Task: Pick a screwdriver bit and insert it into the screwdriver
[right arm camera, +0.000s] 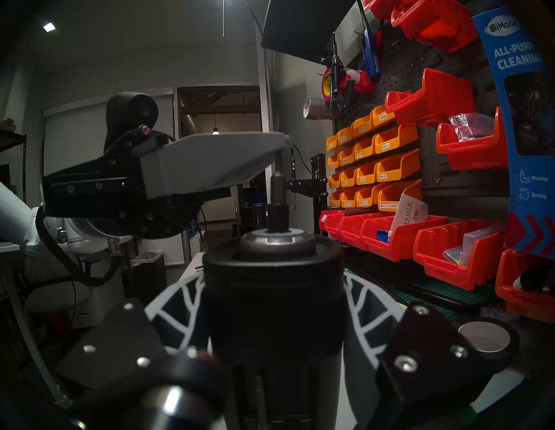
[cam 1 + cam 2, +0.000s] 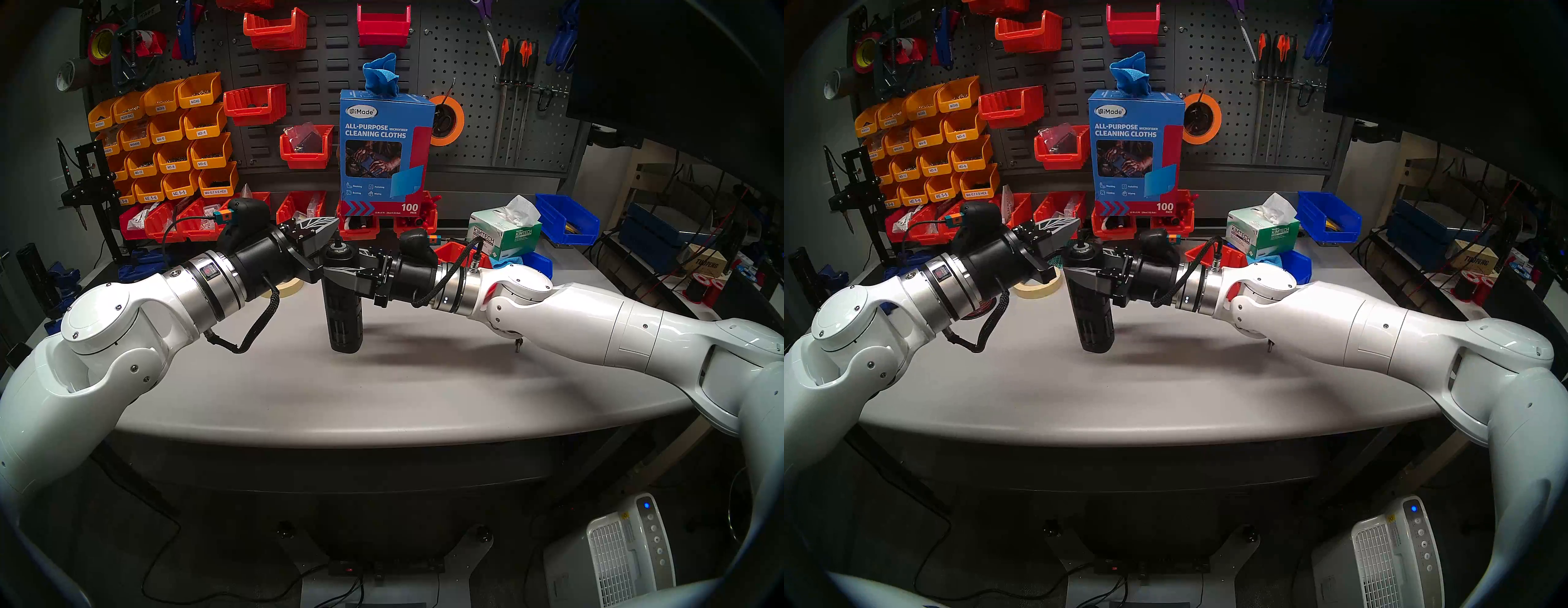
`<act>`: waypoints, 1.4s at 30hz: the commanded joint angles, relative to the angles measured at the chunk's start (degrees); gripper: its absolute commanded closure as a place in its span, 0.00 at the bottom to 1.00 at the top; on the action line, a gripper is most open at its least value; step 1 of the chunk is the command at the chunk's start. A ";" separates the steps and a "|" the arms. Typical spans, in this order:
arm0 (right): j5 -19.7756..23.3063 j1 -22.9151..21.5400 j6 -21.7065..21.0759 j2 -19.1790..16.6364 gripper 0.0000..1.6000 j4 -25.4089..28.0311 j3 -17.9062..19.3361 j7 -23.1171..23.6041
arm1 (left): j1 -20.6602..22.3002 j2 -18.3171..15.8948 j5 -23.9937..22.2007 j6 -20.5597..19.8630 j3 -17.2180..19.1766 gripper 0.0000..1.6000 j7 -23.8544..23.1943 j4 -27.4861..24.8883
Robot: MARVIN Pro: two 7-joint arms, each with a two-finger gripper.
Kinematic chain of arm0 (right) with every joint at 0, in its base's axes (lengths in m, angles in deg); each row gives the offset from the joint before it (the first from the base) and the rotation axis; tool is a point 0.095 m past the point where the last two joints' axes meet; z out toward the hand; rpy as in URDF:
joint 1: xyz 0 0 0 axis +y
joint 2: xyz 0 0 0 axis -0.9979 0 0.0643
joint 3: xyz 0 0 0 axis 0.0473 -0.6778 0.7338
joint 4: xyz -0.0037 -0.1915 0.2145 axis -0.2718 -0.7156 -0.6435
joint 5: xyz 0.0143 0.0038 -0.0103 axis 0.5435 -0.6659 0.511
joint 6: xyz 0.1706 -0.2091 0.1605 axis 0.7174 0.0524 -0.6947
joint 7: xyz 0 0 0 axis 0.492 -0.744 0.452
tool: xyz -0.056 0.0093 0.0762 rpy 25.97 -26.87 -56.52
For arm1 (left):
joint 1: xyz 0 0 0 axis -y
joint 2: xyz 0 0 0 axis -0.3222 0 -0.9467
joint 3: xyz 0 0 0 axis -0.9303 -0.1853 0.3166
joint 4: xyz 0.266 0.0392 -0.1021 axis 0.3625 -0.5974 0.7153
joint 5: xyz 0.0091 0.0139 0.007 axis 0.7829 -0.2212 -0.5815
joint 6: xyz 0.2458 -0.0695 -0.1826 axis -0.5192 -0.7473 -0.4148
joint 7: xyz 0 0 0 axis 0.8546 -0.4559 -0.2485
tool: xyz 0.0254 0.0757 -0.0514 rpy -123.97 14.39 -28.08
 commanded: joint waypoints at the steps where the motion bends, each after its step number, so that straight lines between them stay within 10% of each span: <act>1: 0.47 -2.82 -0.21 0.21 0.66 0.34 2.02 1.35 | 0.75 -0.13 -0.33 0.71 2.08 1.00 -0.25 -0.09; 26: 0.73 -2.71 0.03 0.23 0.61 -0.15 2.29 1.36 | -0.94 0.49 0.23 0.82 1.93 1.00 0.33 -1.06; 33: 0.78 -2.65 0.10 0.12 0.60 -0.07 2.30 1.47 | -0.87 0.60 0.29 0.67 1.92 0.66 0.34 -1.15; 42: 0.91 -2.60 0.16 -0.08 0.59 0.15 2.36 1.55 | -0.72 0.73 0.30 0.47 1.78 0.55 0.20 -1.38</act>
